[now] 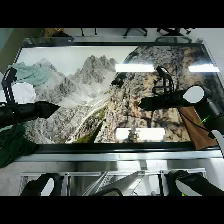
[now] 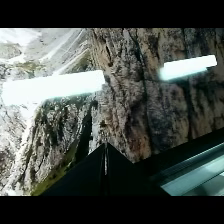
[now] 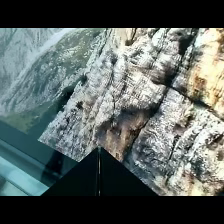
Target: Fold the shirts.
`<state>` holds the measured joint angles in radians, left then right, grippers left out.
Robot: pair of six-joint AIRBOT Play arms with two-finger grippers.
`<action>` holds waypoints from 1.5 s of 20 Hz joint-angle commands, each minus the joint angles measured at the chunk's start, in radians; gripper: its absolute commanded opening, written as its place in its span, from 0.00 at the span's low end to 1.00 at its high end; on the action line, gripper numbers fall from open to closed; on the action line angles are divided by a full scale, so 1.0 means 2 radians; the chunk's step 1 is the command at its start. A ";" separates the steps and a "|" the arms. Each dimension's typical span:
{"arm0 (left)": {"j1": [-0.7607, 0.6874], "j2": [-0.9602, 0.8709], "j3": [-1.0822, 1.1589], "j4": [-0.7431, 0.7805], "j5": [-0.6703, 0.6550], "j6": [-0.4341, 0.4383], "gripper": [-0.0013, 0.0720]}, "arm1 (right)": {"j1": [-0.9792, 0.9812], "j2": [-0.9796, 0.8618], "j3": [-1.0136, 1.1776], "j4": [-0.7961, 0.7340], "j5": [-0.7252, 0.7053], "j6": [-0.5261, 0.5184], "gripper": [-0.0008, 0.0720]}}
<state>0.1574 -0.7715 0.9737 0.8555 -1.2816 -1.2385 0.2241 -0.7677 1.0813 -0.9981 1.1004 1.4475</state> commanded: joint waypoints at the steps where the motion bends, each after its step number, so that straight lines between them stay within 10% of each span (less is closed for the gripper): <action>1: 0.000 0.021 -0.017 -0.005 0.009 0.000 0.04 | 0.000 0.000 0.000 0.000 0.000 0.000 0.04; 12: 0.000 -0.108 0.092 0.049 0.031 0.035 0.09 | 0.000 0.000 0.000 0.000 0.000 0.000 0.04; 13: 0.000 -0.130 0.123 0.085 0.029 0.034 0.66 | 0.000 0.000 0.000 0.000 0.000 0.000 0.04; 14: 0.000 -0.154 0.155 0.128 0.026 0.022 0.96 | 0.000 0.000 0.000 0.000 0.000 0.000 0.04; 21: 0.003 -0.322 0.314 0.461 0.089 -0.044 0.98 | 0.000 -0.001 0.000 0.004 -0.014 0.001 0.04; 30: 0.039 -0.606 0.506 0.474 0.201 -0.054 0.98 | 0.000 -0.004 0.000 0.004 -0.038 -0.002 0.04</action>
<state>0.2287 -1.8175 1.8717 1.7763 -0.9882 -1.3384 0.2241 -0.7731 1.0813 -0.9905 1.0325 1.4475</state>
